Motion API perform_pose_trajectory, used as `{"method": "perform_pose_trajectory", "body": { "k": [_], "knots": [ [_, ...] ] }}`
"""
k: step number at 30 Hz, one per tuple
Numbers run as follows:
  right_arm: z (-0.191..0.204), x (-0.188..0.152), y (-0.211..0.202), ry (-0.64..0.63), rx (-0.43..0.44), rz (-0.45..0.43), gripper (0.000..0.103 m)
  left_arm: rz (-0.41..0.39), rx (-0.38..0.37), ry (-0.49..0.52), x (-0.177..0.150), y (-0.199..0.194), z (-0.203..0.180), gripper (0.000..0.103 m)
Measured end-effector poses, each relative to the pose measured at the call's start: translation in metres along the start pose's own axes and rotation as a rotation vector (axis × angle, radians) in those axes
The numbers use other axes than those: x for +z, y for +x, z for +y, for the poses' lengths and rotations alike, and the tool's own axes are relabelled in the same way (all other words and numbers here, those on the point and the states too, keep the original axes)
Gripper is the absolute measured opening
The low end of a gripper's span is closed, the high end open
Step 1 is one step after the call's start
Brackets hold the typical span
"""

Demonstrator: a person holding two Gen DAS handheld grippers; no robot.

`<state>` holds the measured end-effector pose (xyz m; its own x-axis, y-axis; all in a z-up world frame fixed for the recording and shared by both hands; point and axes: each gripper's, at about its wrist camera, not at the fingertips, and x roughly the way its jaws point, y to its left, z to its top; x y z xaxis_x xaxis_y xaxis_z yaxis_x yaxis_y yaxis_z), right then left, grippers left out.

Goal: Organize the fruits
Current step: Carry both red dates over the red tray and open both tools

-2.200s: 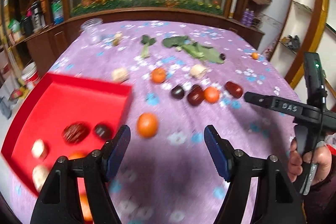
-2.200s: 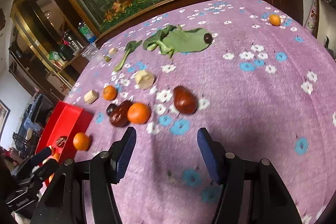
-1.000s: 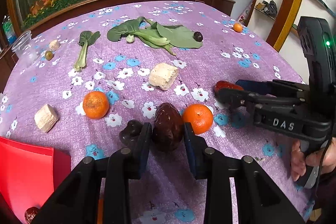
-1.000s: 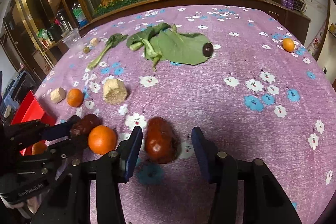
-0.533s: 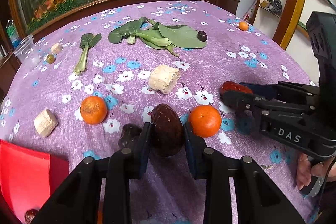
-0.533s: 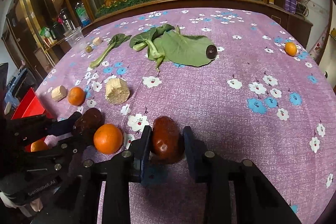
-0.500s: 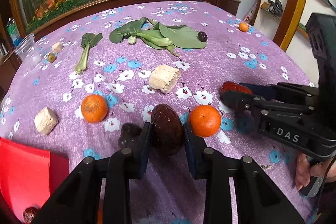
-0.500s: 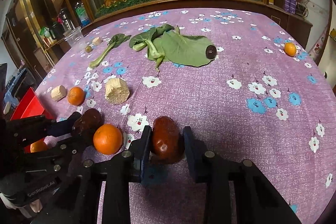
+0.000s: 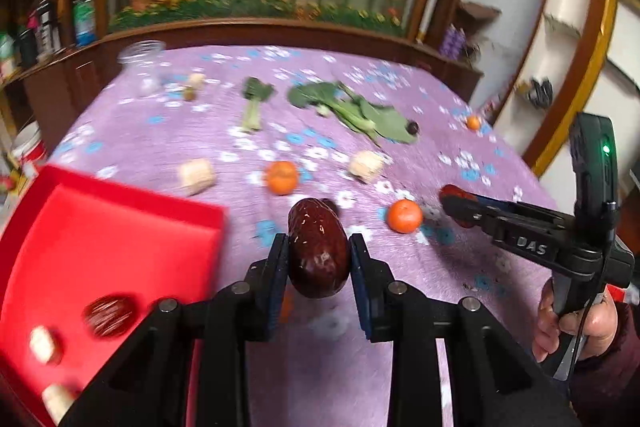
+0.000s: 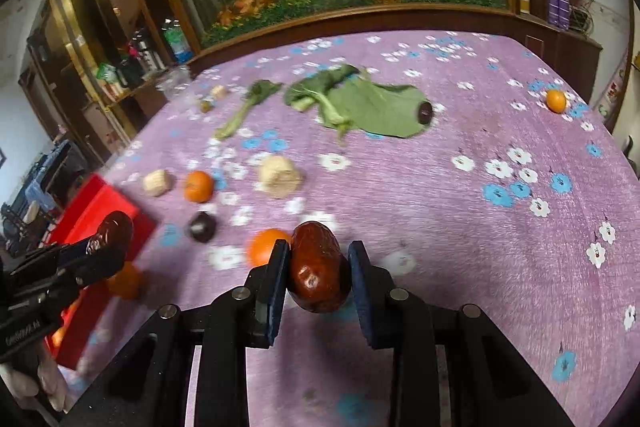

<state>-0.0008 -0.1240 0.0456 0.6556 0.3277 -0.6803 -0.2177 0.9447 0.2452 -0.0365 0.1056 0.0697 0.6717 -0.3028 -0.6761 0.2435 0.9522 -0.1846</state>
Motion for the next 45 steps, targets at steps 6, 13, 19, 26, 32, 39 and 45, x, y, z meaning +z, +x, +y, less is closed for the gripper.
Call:
{"method": "perform_pose_trajectory", "body": {
  "k": [6,13,19,26,32,39,45],
  "knots": [
    [0.049,0.01,-0.022,-0.05,0.07,-0.017,0.033,-0.069,0.099,-0.092,-0.012,-0.052,0.06,0.029],
    [0.122,0.017,-0.01,-0.118,0.158,0.028,0.033,-0.102,0.189,-0.172,-0.016,-0.083,0.126,0.029],
    [0.182,0.018,0.026,-0.171,0.209,0.099,0.033,-0.066,0.242,-0.231,-0.023,-0.078,0.17,0.029],
    [0.231,0.01,0.087,-0.219,0.217,0.198,0.033,-0.042,0.25,-0.28,-0.031,-0.069,0.197,0.029],
    [0.241,0.008,0.117,-0.227,0.196,0.231,0.033,-0.021,0.255,-0.278,-0.024,-0.056,0.207,0.029],
    [0.24,0.009,0.128,-0.205,0.222,0.247,0.035,-0.001,0.237,-0.313,-0.025,-0.05,0.21,0.029],
    [0.243,0.01,0.112,-0.223,0.215,0.199,0.045,-0.032,0.249,-0.325,-0.023,-0.066,0.205,0.045]
  ]
}}
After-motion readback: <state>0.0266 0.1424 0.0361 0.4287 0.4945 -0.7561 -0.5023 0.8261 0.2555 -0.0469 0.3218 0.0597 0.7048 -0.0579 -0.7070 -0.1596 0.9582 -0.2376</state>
